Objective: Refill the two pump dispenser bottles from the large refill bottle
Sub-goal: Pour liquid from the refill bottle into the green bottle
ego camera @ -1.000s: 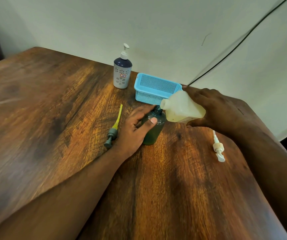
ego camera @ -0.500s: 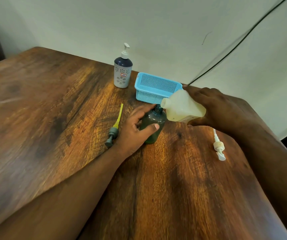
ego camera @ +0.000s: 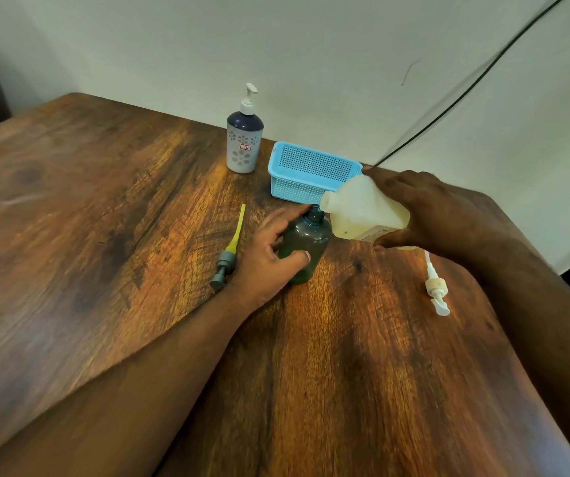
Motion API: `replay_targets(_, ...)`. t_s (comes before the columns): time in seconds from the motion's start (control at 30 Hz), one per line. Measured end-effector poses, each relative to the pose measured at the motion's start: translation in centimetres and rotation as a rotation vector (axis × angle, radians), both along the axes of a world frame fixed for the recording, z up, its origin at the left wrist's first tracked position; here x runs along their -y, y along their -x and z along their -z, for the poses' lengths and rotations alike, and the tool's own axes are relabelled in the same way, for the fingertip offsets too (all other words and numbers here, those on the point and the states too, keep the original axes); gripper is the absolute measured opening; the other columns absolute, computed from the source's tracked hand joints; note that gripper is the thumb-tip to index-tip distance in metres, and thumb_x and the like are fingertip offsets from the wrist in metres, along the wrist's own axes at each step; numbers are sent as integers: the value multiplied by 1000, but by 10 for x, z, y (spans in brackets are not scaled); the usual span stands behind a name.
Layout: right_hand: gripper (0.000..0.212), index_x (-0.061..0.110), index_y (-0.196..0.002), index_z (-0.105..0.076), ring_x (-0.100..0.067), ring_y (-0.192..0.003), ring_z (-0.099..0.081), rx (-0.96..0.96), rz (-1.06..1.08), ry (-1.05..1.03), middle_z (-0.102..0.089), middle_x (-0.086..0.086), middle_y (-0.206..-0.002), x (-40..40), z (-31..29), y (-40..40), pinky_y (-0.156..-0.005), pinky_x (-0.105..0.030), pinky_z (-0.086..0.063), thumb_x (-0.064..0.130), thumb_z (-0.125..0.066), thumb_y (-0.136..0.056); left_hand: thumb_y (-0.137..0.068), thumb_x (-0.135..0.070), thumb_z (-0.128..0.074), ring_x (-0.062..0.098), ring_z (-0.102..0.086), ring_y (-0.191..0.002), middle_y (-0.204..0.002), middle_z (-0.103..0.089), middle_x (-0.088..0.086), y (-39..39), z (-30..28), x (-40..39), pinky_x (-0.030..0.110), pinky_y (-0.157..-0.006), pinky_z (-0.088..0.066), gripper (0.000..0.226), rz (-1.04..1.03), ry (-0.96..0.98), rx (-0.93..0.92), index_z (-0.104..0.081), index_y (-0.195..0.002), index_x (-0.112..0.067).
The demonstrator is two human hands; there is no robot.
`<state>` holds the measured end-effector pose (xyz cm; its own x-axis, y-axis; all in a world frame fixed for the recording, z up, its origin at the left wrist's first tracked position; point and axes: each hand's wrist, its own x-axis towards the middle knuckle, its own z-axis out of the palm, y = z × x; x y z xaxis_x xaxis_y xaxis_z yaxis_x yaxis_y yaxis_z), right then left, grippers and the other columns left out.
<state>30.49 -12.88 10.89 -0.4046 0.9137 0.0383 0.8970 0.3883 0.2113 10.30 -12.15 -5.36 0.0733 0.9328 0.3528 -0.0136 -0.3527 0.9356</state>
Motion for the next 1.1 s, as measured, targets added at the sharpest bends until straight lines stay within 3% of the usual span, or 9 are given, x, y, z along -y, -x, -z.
replay_targets(0.13,95,32,-152,-7,-23,-138,-31,-15,6,24,-30,3,-154,0,0,2,-105,-45,-39,37,-71,-83,-77,5,-65,12,-46,-131,-144,-45,-1,-1,0,0,8,-93,-44,72,1,2,5,-48,-137,-32)
replay_targets(0.4,96,32,-153,-6,-24,-137,-32,-32,-1,25,-31,2,-153,0,-1,2,-105,-45,-39,36,-72,-83,-71,-3,-60,12,-47,-131,-141,-46,-4,-1,-1,0,21,-100,-47,71,2,5,21,-49,-133,-38)
replay_targets(0.6,95,30,-152,-7,-24,-136,-31,-15,-14,19,-30,1,-154,0,-2,2,-104,-43,-39,35,-72,-83,-71,-1,-56,10,-49,-129,-141,-49,0,-1,-2,1,16,-95,-47,70,13,8,48,-50,-132,-34)
replay_targets(0.8,94,29,-152,-9,-24,-136,-32,-19,-18,13,-32,-1,-153,-1,-1,3,-103,-43,-39,33,-72,-83,-72,0,-56,11,-50,-128,-139,-49,-2,-1,-1,0,20,-97,-49,69,20,-2,59,-50,-130,-38)
replay_targets(0.97,93,28,-152,-10,-26,-136,-32,-30,-27,14,-33,-2,-152,-1,-1,3,-104,-44,-39,31,-72,-83,-72,0,-54,6,-50,-126,-139,-49,-3,-1,-3,1,13,-93,-46,69,24,1,60,-51,-127,-41)
replay_targets(1.1,93,29,-152,-9,-25,-135,-33,-21,-25,15,-33,-2,-152,-1,-1,2,-104,-44,-39,32,-72,-83,-73,-2,-53,13,-49,-130,-142,-51,2,-1,0,-1,27,-103,-45,66,29,4,86,-53,-128,-40)
